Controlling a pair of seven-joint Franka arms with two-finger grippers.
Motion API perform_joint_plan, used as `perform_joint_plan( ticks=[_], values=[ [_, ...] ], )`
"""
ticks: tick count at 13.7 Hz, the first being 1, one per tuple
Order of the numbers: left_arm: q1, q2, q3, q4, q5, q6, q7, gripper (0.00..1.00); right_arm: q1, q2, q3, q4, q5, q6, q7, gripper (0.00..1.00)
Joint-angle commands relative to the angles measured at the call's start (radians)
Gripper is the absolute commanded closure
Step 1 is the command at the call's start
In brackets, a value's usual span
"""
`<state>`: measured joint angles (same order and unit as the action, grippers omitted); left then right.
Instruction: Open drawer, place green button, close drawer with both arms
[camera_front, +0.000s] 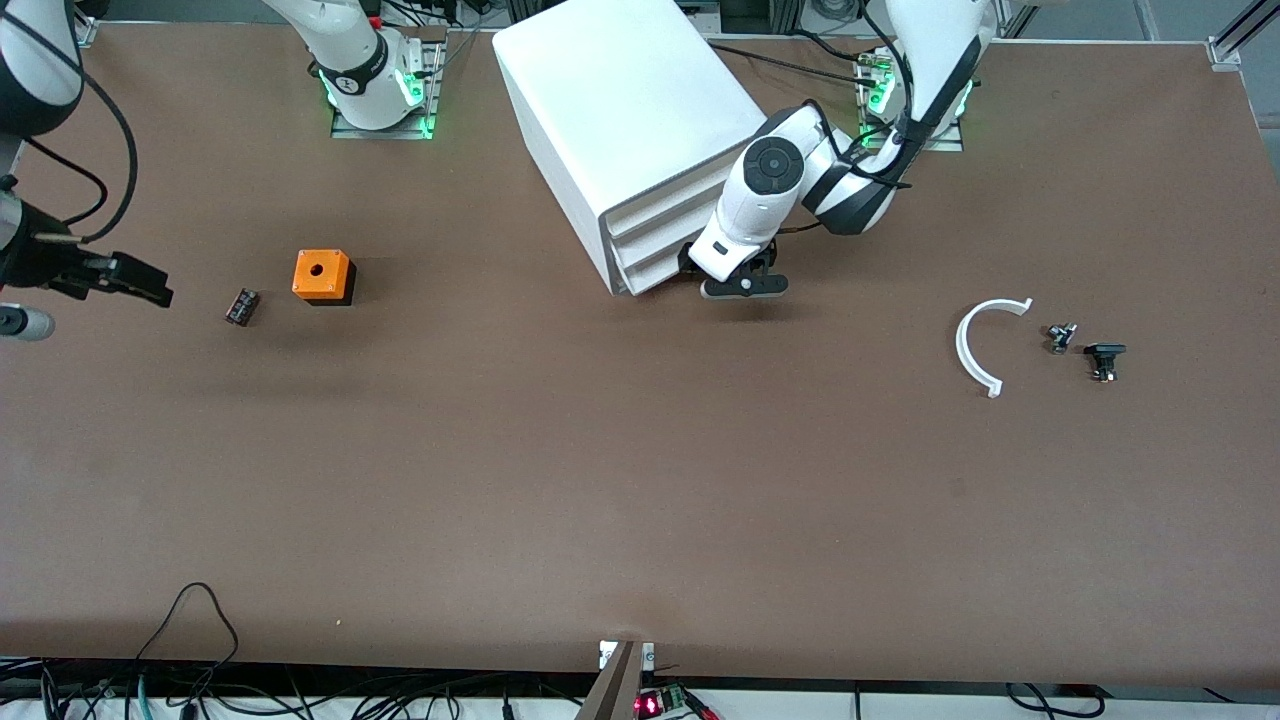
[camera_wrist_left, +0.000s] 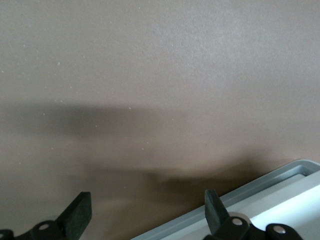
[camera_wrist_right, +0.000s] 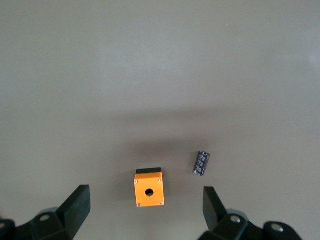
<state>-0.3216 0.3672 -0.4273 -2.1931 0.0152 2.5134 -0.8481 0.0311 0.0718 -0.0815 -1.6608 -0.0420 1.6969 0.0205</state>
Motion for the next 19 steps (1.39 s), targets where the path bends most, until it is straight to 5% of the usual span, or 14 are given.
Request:
perform_joint_plan(
  ticks=[1,9,11,15,19],
  values=[
    [0.009,-0.056,-0.022,-0.036,-0.014,-0.015,0.009,0.00,0.000,-0.159,0.006,-0.195,0.005,0.061,-0.027,0.00],
    [0.321,-0.341,-0.004,0.024,-0.012,-0.063,0.010,0.00,0.000,-0.159,0.003,-0.192,0.010,0.059,-0.044,0.00],
    [0.329,-0.419,0.056,0.094,-0.011,-0.262,0.132,0.00,0.000,-0.156,0.002,-0.191,0.011,0.058,-0.043,0.00],
    [0.331,-0.444,0.217,0.388,-0.014,-0.683,0.484,0.00,0.001,-0.145,-0.001,-0.174,0.008,0.056,-0.047,0.00],
    [0.331,-0.468,0.369,0.504,-0.014,-0.853,0.759,0.00,0.000,-0.145,-0.001,-0.165,0.011,0.049,-0.047,0.00]
  ],
)
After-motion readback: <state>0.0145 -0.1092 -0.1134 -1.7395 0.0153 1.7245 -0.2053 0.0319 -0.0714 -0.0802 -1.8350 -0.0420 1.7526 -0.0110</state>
